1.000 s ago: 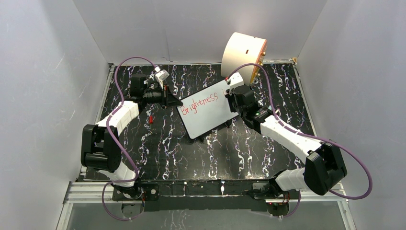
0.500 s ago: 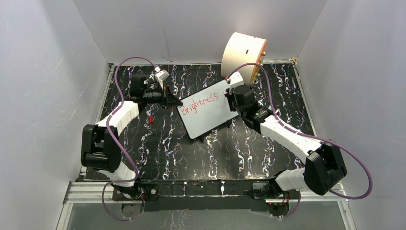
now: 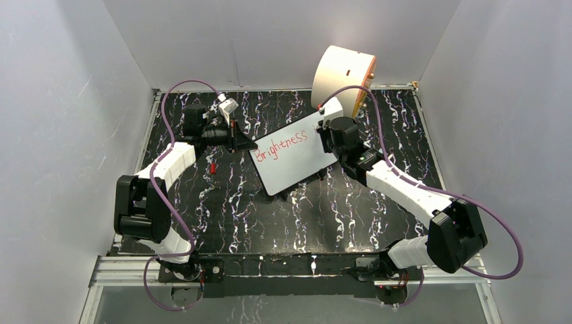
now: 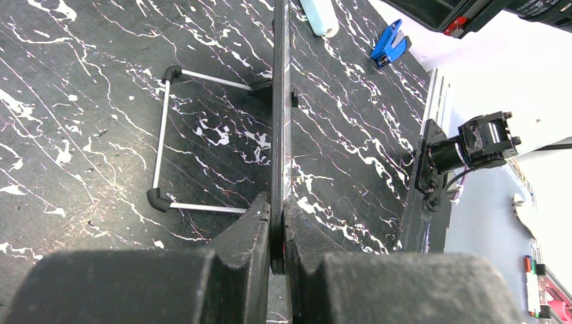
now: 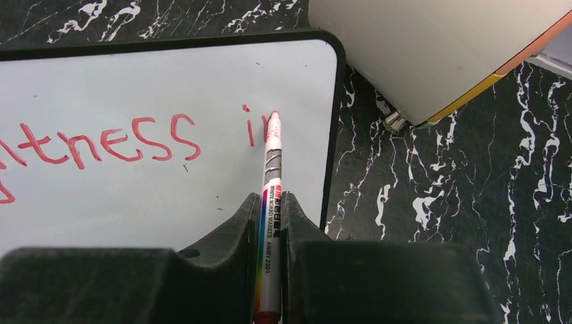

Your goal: Write a sentence on the whiteboard

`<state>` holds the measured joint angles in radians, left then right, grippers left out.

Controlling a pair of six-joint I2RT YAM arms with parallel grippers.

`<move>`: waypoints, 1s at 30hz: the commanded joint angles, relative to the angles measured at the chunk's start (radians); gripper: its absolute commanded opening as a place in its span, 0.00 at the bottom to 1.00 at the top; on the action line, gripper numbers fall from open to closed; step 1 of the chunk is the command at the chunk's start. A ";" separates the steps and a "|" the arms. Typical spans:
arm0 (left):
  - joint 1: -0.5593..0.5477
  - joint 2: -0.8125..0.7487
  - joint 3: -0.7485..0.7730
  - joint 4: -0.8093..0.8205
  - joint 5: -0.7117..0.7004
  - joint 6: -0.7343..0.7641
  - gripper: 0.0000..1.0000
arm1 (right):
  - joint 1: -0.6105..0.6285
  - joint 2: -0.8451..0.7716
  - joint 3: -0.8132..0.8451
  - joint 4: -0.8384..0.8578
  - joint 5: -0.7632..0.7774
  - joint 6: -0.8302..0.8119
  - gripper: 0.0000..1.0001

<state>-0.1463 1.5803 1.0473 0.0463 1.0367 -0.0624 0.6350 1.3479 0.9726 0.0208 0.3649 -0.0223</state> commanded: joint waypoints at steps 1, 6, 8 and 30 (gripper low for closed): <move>-0.028 0.023 -0.014 -0.088 -0.040 0.044 0.00 | -0.008 0.011 0.051 0.071 0.026 -0.016 0.00; -0.028 0.022 -0.012 -0.089 -0.041 0.045 0.00 | -0.014 0.016 0.053 0.060 0.027 -0.016 0.00; -0.027 0.023 -0.013 -0.089 -0.043 0.046 0.00 | -0.014 0.016 0.051 0.043 0.031 -0.013 0.00; -0.029 0.023 -0.012 -0.089 -0.047 0.043 0.00 | -0.015 -0.028 -0.013 -0.019 0.014 0.041 0.00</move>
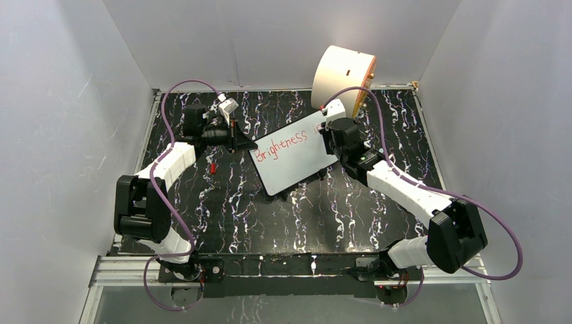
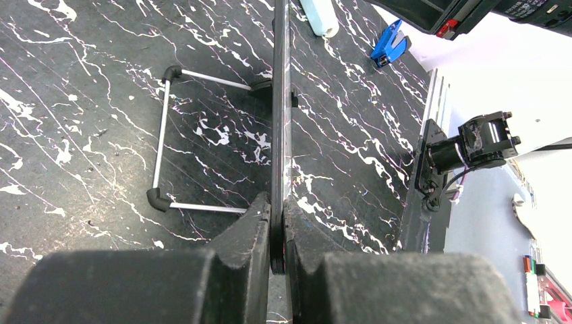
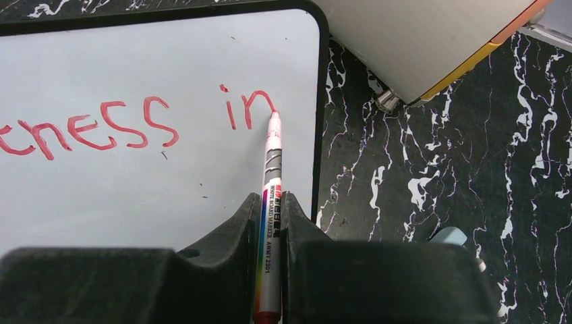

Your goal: Write a sentence on the whiteboard

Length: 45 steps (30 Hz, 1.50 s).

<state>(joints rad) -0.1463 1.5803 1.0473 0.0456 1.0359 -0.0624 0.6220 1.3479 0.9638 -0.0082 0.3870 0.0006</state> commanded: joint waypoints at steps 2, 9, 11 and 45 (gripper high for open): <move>-0.029 0.022 -0.012 -0.089 -0.049 0.043 0.00 | -0.003 -0.027 -0.002 -0.015 -0.011 0.022 0.00; -0.028 0.020 -0.012 -0.089 -0.048 0.042 0.00 | -0.004 -0.036 -0.013 -0.030 -0.005 0.029 0.00; -0.028 0.018 -0.012 -0.089 -0.049 0.043 0.00 | -0.003 -0.040 -0.013 -0.028 0.000 0.026 0.00; -0.038 0.021 -0.010 -0.089 -0.083 0.037 0.00 | 0.190 -0.239 -0.120 -0.079 0.043 0.047 0.00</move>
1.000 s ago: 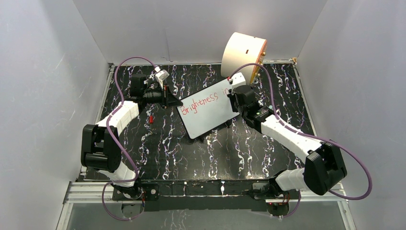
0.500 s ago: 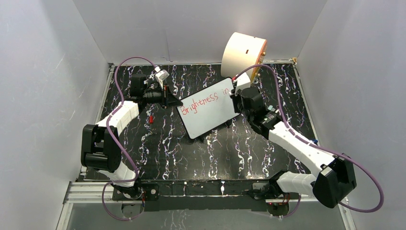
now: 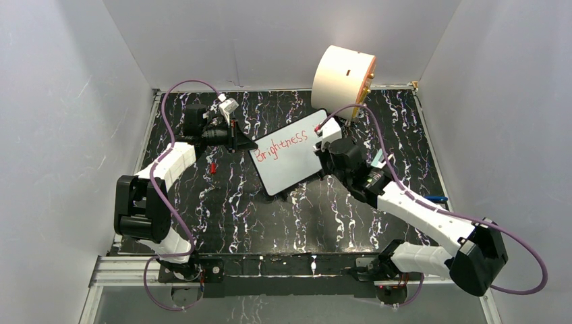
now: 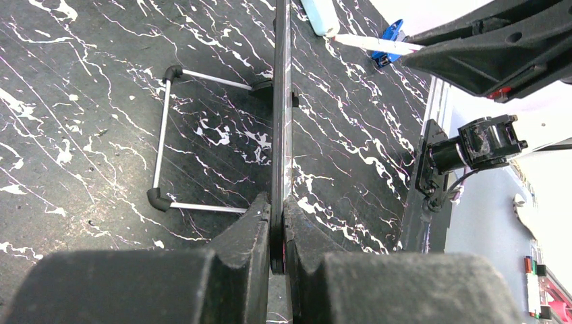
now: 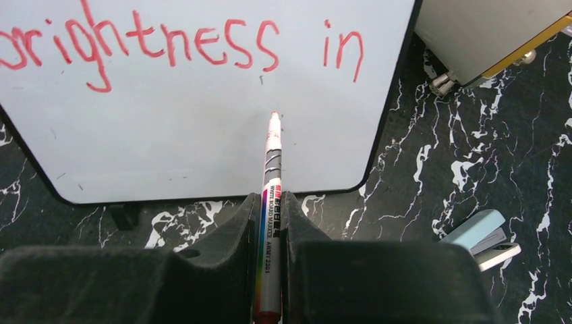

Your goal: Write a sentence on the whiteboard

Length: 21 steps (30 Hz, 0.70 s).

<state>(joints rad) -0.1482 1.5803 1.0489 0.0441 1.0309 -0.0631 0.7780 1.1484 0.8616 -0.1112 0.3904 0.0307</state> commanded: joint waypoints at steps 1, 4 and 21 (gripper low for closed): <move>-0.037 0.021 -0.011 -0.088 -0.079 0.038 0.00 | 0.044 -0.040 -0.022 0.023 0.046 0.019 0.00; -0.037 0.019 -0.011 -0.087 -0.087 0.038 0.00 | 0.074 -0.043 -0.040 0.024 0.061 0.029 0.00; -0.042 0.016 -0.011 -0.085 -0.117 0.034 0.00 | 0.219 0.001 -0.077 0.103 0.120 0.050 0.00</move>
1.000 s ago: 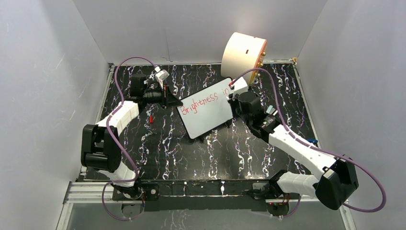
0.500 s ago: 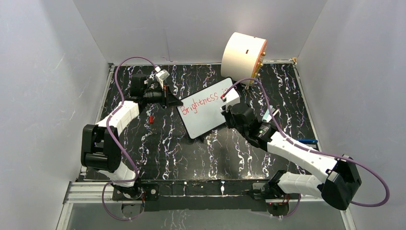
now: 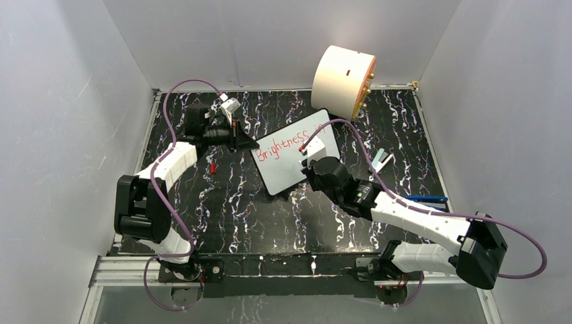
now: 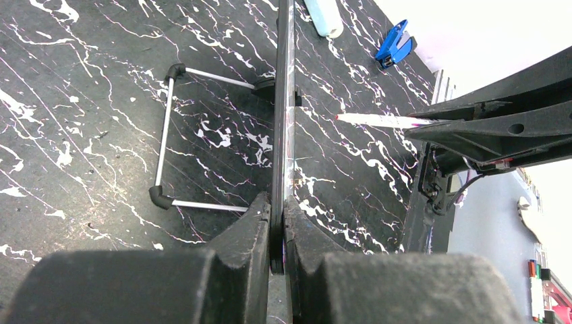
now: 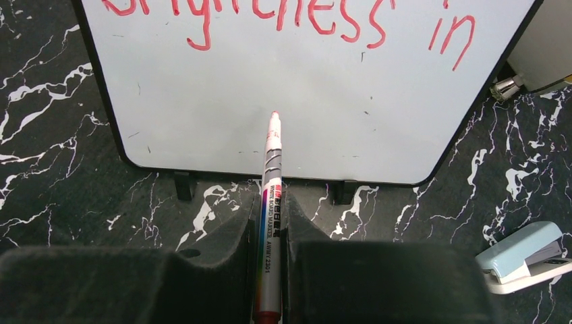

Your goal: Write a sentence on the whiteboard

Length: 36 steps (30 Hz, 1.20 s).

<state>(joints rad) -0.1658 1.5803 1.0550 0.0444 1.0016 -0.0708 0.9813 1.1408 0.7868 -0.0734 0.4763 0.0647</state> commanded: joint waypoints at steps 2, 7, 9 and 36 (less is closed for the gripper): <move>-0.024 0.013 -0.018 -0.086 -0.089 0.042 0.00 | 0.020 0.011 -0.003 0.066 0.038 0.022 0.00; -0.024 0.013 -0.016 -0.085 -0.087 0.039 0.00 | 0.029 0.016 -0.002 0.062 0.033 0.039 0.00; -0.024 0.013 -0.016 -0.084 -0.087 0.040 0.00 | 0.031 0.016 -0.001 0.056 0.025 0.044 0.00; -0.026 0.019 -0.017 -0.083 -0.090 0.038 0.00 | 0.094 0.116 0.028 0.177 0.032 0.032 0.00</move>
<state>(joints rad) -0.1661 1.5799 1.0557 0.0441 0.9997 -0.0711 1.0576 1.2453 0.7868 0.0147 0.4927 0.1017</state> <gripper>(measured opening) 0.068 0.200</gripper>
